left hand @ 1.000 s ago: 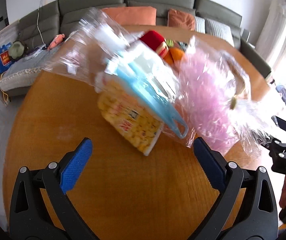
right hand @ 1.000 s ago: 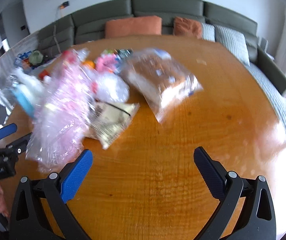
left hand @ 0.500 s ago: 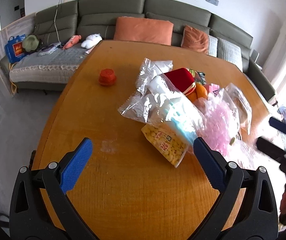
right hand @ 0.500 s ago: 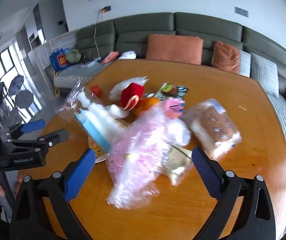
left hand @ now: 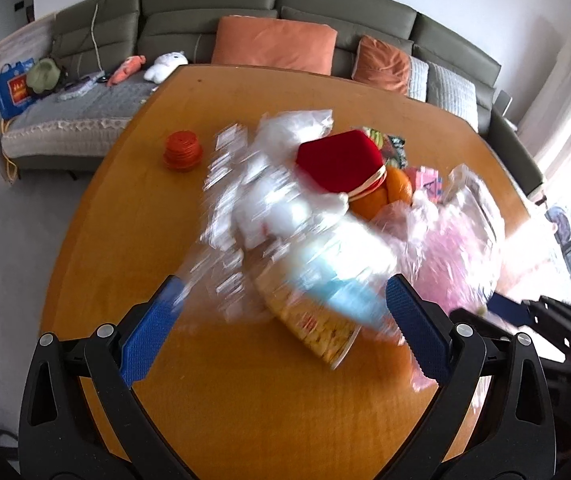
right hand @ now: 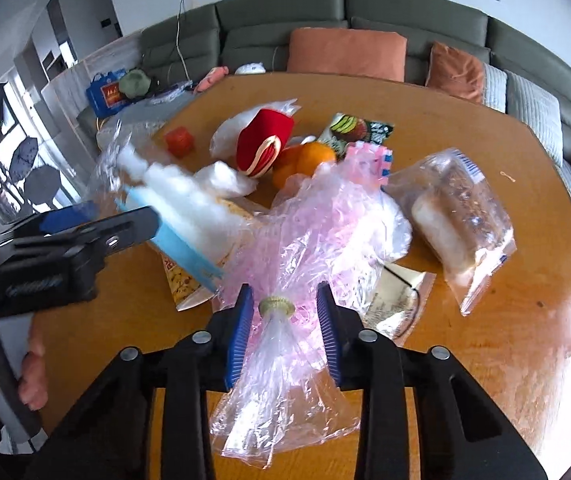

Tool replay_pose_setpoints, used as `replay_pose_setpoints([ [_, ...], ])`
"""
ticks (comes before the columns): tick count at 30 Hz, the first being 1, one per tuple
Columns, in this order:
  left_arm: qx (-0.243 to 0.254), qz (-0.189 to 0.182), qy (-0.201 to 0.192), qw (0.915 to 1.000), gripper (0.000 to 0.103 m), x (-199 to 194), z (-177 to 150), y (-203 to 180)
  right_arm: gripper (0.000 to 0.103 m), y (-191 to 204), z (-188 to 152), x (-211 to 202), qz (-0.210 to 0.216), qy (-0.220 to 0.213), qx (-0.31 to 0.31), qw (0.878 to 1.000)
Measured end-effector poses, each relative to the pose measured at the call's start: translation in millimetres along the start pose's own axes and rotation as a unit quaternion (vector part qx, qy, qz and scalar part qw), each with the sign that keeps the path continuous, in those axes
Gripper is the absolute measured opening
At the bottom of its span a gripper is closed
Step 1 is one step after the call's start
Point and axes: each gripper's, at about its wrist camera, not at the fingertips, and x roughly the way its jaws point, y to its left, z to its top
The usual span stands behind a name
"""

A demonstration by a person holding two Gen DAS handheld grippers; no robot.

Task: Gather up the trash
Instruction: 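Grasp the pink-filled plastic bag with the right gripper while the left grasps the clear bottle bag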

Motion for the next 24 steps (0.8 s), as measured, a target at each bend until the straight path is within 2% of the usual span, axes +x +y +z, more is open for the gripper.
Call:
replay_pose_setpoints([
  [3, -0.005, -0.015, 0.001, 0.9999, 0.095, 9, 9, -3, 0.033, -5, -2, -10, 0.001, -0.01, 0.0, 1.0],
  [4, -0.006, -0.016, 0.004, 0.9999, 0.087, 12, 10, -4, 0.033, -7, -2, -14, 0.001, -0.013, -0.001, 1.0],
  [5, -0.009, -0.015, 0.012, 0.9998, 0.07, 17, 12, -4, 0.033, -7, -2, -16, 0.0, -0.016, -0.003, 1.0],
  [7, -0.026, -0.036, 0.027, 0.9986, 0.052, 27, 12, 0, 0.033, -7, 0, -19, -0.005, -0.02, -0.007, 1.0],
  [9, -0.036, -0.045, 0.013, 0.9983, 0.045, 29, 15, -2, 0.033, -7, 0, -23, -0.009, -0.027, -0.01, 1.0],
  [11, -0.036, -0.063, 0.002, 0.9974, 0.024, 25, 18, -4, 0.033, -8, -1, -27, -0.012, -0.034, -0.01, 0.999],
  [14, -0.018, -0.079, -0.012, 0.9967, 0.018, 16, 20, -11, 0.033, -7, 0, -35, -0.013, -0.046, -0.006, 0.999],
  [18, -0.012, -0.074, -0.02, 0.997, 0.018, 5, 20, -11, 0.032, -4, 5, -45, -0.012, -0.062, -0.005, 0.998],
  [24, -0.009, -0.049, -0.056, 0.9972, 0.018, -34, 15, 13, 0.032, 18, 18, -54, 0.003, -0.076, -0.019, 0.997],
])
